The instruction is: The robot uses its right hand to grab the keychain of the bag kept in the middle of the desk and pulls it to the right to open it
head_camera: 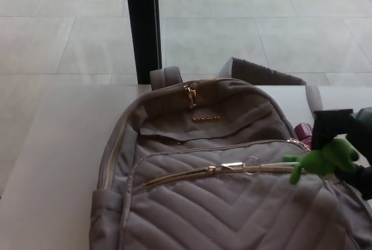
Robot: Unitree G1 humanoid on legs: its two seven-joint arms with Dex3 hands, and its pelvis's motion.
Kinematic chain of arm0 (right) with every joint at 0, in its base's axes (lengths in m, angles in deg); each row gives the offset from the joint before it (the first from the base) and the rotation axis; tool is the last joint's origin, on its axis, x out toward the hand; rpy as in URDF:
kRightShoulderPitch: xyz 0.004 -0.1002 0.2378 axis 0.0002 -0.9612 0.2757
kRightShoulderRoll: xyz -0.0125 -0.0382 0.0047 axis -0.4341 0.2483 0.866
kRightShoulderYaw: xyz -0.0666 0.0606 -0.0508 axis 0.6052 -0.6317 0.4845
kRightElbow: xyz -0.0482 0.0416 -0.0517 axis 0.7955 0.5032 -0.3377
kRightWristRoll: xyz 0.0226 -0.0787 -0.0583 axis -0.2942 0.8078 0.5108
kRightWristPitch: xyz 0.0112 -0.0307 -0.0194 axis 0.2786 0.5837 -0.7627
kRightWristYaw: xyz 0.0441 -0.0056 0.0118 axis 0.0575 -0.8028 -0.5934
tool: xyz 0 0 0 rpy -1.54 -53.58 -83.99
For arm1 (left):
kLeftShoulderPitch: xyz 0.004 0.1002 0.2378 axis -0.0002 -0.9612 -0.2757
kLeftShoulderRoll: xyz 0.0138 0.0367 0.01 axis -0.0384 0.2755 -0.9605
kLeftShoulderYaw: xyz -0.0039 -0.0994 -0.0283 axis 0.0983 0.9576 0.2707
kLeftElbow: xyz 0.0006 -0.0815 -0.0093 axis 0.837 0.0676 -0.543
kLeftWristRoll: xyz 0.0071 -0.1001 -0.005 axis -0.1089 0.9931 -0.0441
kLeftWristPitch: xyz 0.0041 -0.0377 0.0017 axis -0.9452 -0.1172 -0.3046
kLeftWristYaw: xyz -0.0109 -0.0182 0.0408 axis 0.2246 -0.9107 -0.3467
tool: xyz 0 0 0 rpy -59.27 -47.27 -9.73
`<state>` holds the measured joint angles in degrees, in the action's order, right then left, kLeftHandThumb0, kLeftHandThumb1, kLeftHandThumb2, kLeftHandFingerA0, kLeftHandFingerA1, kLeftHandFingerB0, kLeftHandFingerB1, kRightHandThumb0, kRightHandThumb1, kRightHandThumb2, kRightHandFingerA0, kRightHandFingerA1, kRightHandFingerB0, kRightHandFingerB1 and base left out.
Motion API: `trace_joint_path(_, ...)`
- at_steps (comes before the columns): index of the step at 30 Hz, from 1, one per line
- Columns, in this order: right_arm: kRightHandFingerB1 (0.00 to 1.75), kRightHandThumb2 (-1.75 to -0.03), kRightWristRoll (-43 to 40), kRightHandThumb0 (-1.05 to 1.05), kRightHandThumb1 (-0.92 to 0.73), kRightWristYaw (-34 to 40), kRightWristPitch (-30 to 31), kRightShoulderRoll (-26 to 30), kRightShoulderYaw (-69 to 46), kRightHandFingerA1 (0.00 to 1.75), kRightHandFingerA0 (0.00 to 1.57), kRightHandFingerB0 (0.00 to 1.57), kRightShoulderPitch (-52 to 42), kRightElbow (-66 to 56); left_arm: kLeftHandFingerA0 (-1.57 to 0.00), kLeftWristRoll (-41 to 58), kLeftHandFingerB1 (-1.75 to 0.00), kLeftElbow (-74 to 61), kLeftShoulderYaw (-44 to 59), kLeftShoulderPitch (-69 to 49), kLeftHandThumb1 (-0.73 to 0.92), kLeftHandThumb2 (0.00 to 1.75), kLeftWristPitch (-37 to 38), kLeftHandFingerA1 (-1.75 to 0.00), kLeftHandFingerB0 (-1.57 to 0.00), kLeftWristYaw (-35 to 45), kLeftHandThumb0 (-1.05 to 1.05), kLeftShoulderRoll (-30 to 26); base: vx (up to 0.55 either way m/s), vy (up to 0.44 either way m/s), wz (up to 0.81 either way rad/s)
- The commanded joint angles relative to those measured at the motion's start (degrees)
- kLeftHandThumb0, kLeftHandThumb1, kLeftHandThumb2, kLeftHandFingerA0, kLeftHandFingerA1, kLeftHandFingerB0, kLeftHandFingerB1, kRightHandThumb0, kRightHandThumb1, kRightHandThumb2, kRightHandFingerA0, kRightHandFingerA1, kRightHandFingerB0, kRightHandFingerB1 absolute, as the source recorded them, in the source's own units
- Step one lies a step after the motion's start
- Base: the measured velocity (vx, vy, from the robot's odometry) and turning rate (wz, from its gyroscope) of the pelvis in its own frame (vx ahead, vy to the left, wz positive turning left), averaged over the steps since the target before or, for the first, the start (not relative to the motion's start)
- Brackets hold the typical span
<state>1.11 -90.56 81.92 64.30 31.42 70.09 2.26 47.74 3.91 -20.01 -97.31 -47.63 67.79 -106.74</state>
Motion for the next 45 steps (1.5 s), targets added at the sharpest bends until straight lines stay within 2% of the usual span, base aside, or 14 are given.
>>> trace_joint_path(1,1.59,-1.03,-4.2,-0.23,-0.52,1.5,-5.2,4.6,-5.8,1.75,0.89,0.71,-3.9,3.6,-0.65,0.7,-0.46,0.2,0.2,-0.7,0.92,0.79,-0.4,-0.60,-0.46,0.6,-0.83,-0.2,0.00,0.000,0.00)
trace_joint_path(7,1.52,-0.94,-5.8,-0.24,-0.61,2.5,-6.7,9.1,-14.1,1.75,0.85,0.69,-10.3,10.3,-0.67,0.6,-0.48,0.5,0.3,-1.5,0.92,0.78,0.3,-0.61,-0.50,0.4,-0.82,-0.1,0.00,0.000,0.00)
trace_joint_path(9,1.10,-0.80,-6.5,-0.21,-0.63,4.6,-8.9,9.5,-15.9,1.74,0.87,0.81,-11.8,12.7,-0.66,1.0,-0.48,0.1,0.5,-1.7,0.92,0.76,0.2,-0.58,-0.53,0.8,-0.83,-0.1,0.00,0.000,0.00)
trace_joint_path(11,1.33,-0.79,-7.5,-0.25,-0.64,5.4,-9.5,9.8,-17.9,1.75,0.89,0.76,-13.0,15.1,-0.64,0.6,-0.52,0.0,0.2,-1.7,0.81,0.93,-0.5,-0.62,-0.49,0.6,-0.90,-0.2,0.00,0.000,0.00)
trace_joint_path(13,0.74,-0.77,-6.6,-0.28,-0.66,6.5,-9.8,10.4,-18.6,1.70,0.92,0.86,-13.7,17.1,-0.66,0.0,-0.48,0.3,-0.3,-1.7,0.92,0.81,-0.3,-0.59,-0.49,0.5,-0.84,-0.2,0.00,0.000,0.00)
trace_joint_path(14,0.74,-0.77,-6.6,-0.28,-0.66,6.5,-9.9,10.4,-18.6,1.70,0.92,0.86,-13.7,17.3,-0.66,0.0,-0.48,0.3,-0.4,-1.7,0.92,0.81,-0.3,-0.59,-0.49,0.5,-0.84,-0.2,0.00,0.000,0.00)
trace_joint_path(16,1.32,-0.86,-6.7,-0.24,-0.62,8.3,-11.0,10.2,-19.0,1.75,0.90,0.75,-14.0,19.2,-0.65,0.2,-0.48,0.0,-0.3,-2.0,0.92,0.80,0.1,-0.61,-0.49,0.7,-0.84,-0.2,0.00,0.000,0.00)
trace_joint_path(19,1.34,-0.81,-7.3,-0.25,-0.64,9.4,-10.8,8.9,-19.1,1.75,0.88,0.74,-14.5,19.0,-0.59,0.6,-0.49,0.3,0.0,-1.8,0.82,0.91,-0.3,-0.60,-0.44,1.0,-0.89,-0.2,0.00,0.000,0.00)
trace_joint_path(20,0.66,-0.66,-9.0,-0.28,-0.68,6.7,-9.8,8.7,-19.1,1.42,0.91,0.63,-15.1,17.3,-0.66,0.8,-0.46,0.4,0.2,-1.7,0.92,0.79,-0.6,-0.58,-0.48,0.5,-0.83,0.0,0.00,0.000,0.00)
trace_joint_path(21,0.66,-0.66,-9.2,-0.28,-0.68,6.4,-9.7,8.7,-19.0,1.42,0.91,0.63,-15.2,17.2,-0.66,0.8,-0.46,0.4,0.3,-1.7,0.92,0.79,-0.6,-0.58,-0.48,0.5,-0.83,0.0,0.00,0.000,0.00)
trace_joint_path(22,0.27,-0.59,-12.0,-0.49,-0.62,1.2,-9.5,10.6,-18.7,0.49,0.47,0.12,-16.0,16.1,-0.67,-0.5,-0.47,0.6,-0.8,-1.7,0.92,0.81,0.0,-0.57,-0.48,0.1,-0.84,-0.3,0.00,0.000,0.00)
trace_joint_path(23,0.16,-0.82,-12.1,-0.70,-0.45,-0.6,-9.1,11.4,-18.5,0.40,0.01,0.00,-17.0,15.3,-0.67,-0.3,-0.46,0.7,-0.7,-2.1,0.92,0.79,-0.2,-0.58,-0.47,0.3,-0.85,-0.1,0.00,0.000,0.00)
trace_joint_path(25,0.00,-0.91,-12.9,-0.97,-0.56,-2.1,-8.3,11.9,-18.5,0.03,0.00,0.00,-18.0,14.0,-0.65,0.3,-0.47,1.0,-0.3,-1.8,0.92,0.78,-1.4,-0.57,-0.50,0.2,-0.86,0.2,0.00,0.000,0.00)
trace_joint_path(45,0.00,-0.94,-19.4,-0.99,-0.57,-6.2,-4.4,11.9,-20.2,0.07,0.00,0.00,-18.3,12.8,-0.69,0.2,-0.45,1.6,-0.4,-1.5,0.92,0.78,-1.5,-0.57,-0.52,-0.1,-0.83,0.9,0.00,0.000,0.00)
